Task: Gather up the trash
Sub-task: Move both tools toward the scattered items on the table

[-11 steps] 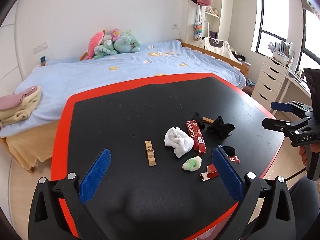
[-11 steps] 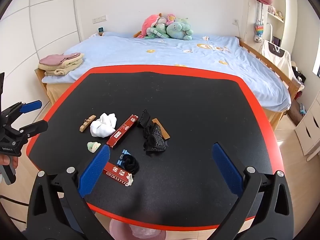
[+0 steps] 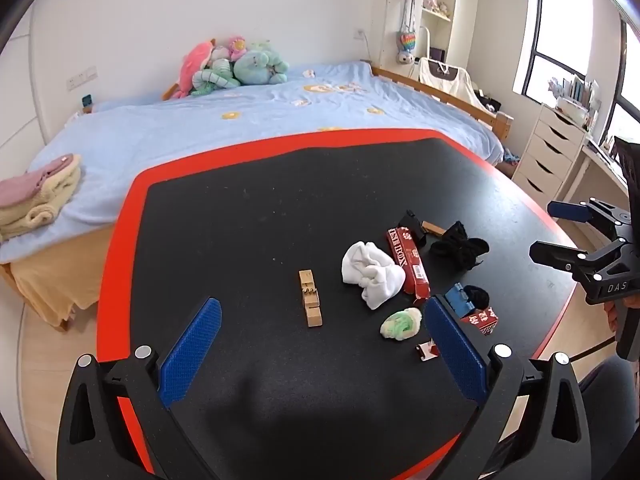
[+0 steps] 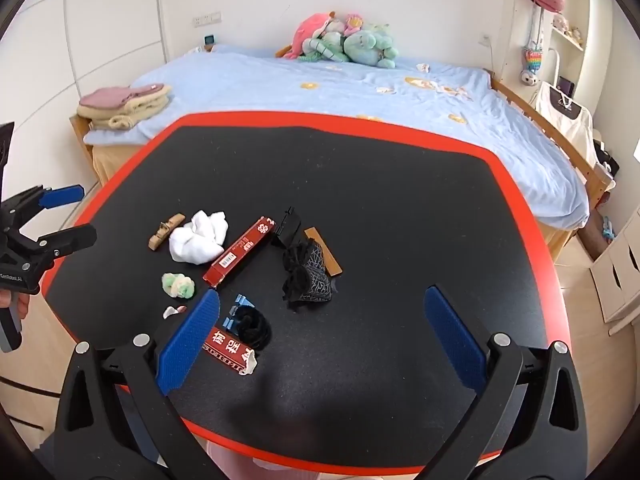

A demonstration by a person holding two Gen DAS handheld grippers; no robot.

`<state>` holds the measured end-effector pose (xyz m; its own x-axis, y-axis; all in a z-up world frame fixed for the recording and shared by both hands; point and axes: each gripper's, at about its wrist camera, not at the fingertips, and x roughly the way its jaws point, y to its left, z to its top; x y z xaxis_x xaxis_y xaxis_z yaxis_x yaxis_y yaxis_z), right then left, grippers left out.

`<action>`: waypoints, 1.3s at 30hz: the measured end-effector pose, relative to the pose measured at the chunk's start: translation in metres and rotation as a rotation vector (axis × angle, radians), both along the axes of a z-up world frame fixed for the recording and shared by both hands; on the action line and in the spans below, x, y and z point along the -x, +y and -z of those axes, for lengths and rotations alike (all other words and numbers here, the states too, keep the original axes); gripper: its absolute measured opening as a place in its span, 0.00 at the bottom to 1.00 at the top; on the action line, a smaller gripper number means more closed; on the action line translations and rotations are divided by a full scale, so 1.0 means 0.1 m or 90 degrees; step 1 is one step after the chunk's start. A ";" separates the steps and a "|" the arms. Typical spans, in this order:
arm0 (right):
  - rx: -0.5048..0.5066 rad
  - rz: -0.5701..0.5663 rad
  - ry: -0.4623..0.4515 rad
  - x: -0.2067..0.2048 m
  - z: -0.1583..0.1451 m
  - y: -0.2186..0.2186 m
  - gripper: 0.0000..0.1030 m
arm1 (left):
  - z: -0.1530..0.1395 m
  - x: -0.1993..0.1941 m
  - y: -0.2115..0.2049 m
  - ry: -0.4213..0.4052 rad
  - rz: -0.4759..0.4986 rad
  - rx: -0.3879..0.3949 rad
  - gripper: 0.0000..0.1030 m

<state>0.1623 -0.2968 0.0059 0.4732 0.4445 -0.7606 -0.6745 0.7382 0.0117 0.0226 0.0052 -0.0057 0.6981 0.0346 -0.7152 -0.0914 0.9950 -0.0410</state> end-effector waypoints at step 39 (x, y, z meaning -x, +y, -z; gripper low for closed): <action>0.010 -0.015 0.018 0.07 0.04 0.20 0.97 | 0.16 -0.07 0.05 0.022 0.015 0.009 0.94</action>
